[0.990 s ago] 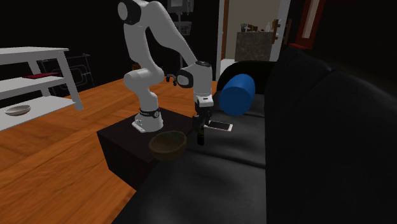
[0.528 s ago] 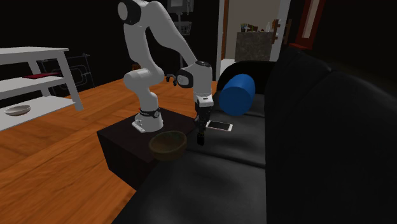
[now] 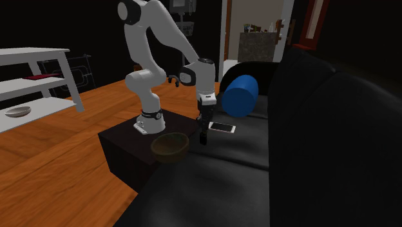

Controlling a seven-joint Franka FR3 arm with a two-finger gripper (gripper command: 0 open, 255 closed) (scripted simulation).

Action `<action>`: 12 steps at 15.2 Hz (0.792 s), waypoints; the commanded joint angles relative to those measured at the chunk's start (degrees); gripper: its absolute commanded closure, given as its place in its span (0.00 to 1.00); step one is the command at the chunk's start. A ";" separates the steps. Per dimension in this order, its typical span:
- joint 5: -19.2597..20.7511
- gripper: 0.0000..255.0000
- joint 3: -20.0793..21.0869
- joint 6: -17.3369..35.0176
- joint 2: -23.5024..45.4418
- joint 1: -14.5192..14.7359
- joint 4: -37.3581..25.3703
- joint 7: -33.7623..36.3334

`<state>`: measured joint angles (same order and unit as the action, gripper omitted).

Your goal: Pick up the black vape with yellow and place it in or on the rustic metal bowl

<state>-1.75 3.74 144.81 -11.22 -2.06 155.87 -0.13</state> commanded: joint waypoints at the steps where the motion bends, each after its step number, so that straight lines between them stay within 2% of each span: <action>1: -0.08 1.00 -0.06 -2.01 -1.74 0.02 -0.24 -0.10; 12: -0.24 1.00 -0.31 -12.67 -9.14 0.12 -3.50 -0.24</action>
<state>-2.03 3.57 133.23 -19.61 -1.87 152.68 -0.22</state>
